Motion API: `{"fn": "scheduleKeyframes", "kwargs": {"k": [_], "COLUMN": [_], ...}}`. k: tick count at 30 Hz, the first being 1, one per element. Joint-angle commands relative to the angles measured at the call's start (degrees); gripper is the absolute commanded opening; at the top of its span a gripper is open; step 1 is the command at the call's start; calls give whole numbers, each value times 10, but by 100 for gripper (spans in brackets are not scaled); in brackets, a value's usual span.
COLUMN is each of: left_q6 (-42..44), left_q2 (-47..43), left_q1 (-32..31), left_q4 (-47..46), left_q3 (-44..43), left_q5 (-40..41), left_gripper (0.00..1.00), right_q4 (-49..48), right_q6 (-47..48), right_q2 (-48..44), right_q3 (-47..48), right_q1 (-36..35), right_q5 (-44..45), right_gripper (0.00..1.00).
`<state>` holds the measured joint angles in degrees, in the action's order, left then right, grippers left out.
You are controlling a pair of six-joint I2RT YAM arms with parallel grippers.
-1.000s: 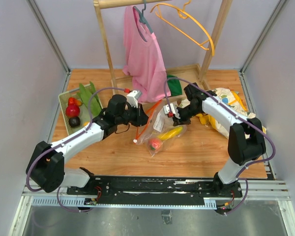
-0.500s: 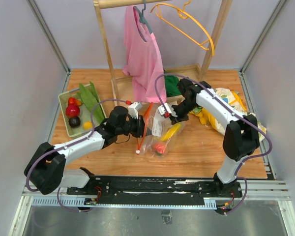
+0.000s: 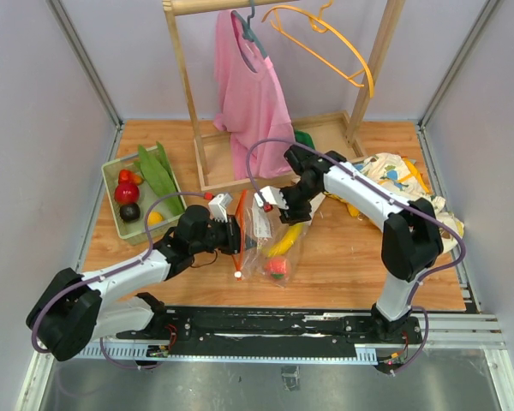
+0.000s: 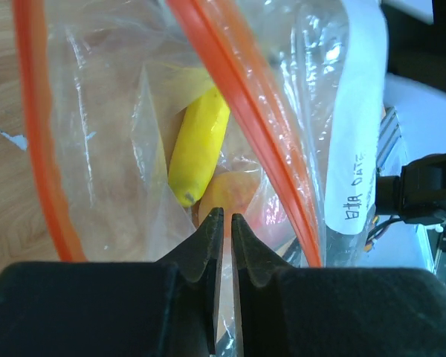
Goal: Open the zip-top bag and remove the fake food
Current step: Pick up the fake fruit from the zipper food storage bag.
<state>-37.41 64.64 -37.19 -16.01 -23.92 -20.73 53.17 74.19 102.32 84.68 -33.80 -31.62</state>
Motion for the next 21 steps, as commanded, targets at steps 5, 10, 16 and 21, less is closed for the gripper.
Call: {"fn": "scheduleKeyframes", "kwargs": {"k": [5,10,16,21], "left_q6": [-7,8,37,69], "left_q2": [-5,-15,-44,-56], "left_q1": [-4,-4,-4,-4], "left_q4": [-28,-9,-7,-5], "left_q3": [8,1,4,-4], "left_q5": [17,23,24,17], "left_gripper": [14,17,24,29], "right_q4": [-66,-100,-122,5], "right_q6": [-88,-113,-219,11], "right_q2": [-59,-123,-174,-159], "right_q3": [-26,-64,-92,-122], "right_q1": [3,23,77,77], "right_q5": [49,15,-161,-274], "right_gripper": [98,98,98,99]}}
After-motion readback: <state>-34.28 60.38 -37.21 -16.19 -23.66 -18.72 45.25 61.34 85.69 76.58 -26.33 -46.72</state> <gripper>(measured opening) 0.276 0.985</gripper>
